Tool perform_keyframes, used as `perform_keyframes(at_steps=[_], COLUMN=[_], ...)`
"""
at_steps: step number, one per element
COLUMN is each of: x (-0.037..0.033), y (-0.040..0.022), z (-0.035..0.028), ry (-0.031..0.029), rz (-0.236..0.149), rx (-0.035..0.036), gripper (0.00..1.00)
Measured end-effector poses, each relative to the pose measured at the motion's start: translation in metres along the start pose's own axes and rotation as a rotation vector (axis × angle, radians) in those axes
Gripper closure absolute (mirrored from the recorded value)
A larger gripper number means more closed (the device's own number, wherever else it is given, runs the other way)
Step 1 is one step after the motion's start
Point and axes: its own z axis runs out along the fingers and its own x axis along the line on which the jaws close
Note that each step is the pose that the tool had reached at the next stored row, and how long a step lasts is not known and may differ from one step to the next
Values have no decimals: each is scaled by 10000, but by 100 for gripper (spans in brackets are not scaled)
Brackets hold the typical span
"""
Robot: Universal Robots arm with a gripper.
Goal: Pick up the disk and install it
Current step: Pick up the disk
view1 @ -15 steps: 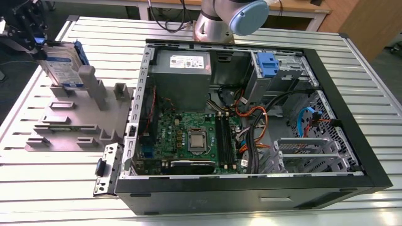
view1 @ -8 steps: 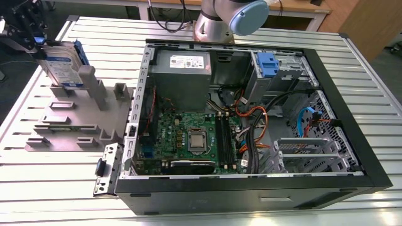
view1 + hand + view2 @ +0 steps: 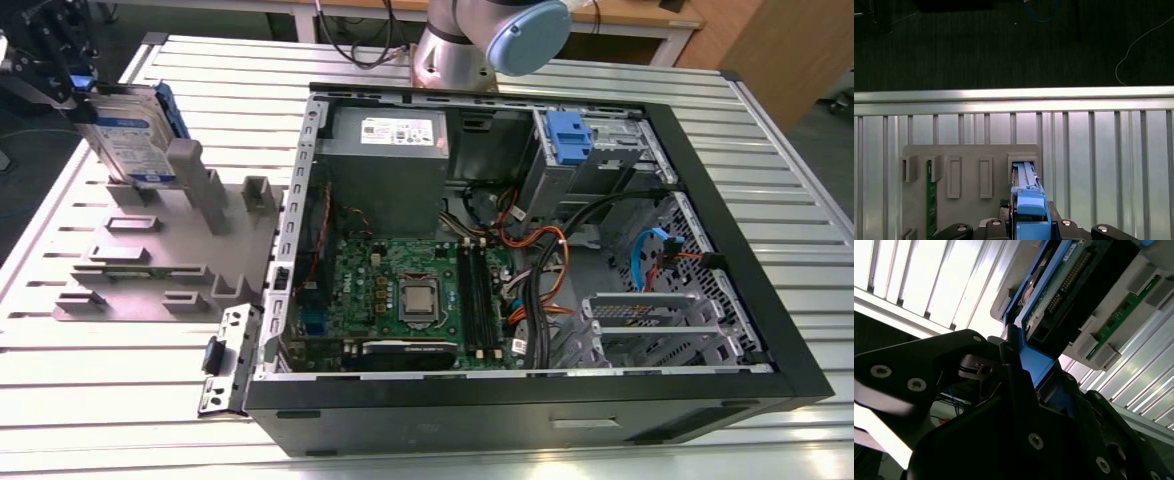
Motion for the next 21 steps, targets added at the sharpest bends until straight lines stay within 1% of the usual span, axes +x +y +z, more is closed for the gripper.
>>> perform_keyframes(at_steps=[4,16,21], x=[0,0,0], y=[0,0,1], z=[-26,-47,-76], ry=[3,5,5], rz=[0,0,0], rx=[1,1,1], gripper=[64,64,64])
